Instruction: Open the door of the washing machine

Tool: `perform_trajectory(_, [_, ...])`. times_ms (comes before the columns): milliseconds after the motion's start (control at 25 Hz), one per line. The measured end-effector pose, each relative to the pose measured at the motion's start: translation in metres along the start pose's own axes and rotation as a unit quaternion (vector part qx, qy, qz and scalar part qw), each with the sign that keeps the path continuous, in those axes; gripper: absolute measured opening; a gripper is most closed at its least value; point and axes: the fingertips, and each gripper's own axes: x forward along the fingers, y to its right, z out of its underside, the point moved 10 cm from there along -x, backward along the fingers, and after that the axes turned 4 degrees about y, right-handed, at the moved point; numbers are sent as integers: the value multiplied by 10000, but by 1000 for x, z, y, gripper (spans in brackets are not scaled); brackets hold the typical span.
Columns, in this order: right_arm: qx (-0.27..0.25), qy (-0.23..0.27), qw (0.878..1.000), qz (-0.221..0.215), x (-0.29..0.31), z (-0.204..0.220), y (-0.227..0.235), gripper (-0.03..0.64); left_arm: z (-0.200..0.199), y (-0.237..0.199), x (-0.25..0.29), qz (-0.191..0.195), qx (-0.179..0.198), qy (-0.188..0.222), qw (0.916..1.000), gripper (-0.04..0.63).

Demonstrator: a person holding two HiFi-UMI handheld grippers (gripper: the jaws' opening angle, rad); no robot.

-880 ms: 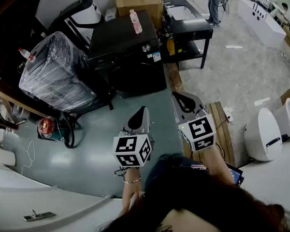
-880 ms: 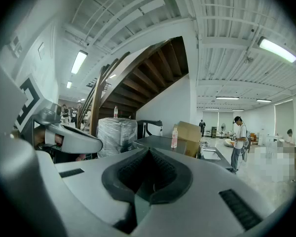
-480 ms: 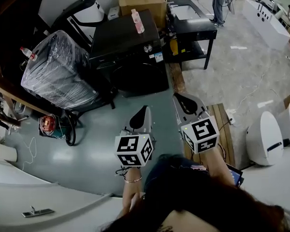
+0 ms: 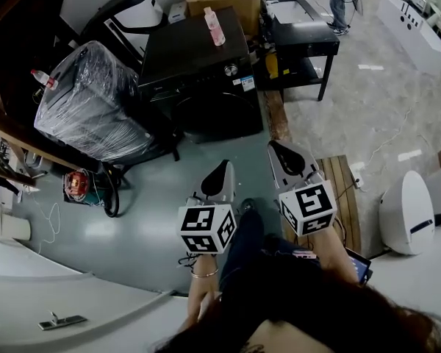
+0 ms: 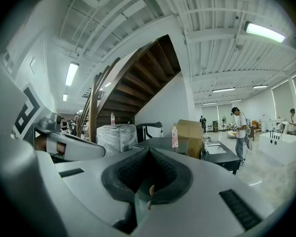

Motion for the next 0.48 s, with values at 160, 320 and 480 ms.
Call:
perform_trajectory(160, [-87,-23,10000,-1,23,1,2,0,-5,-17,18,59,-38,-13,10000,12])
perform_trajectory(320, [-94,-103,9999,22,51,6,6,0,-8,-37,39,140,-82,-24,9999,12])
perform_trajectory(480, [-187,-176,9997,61,84,10,6,0,-10,-62,61,216,-95,-79,9997,12])
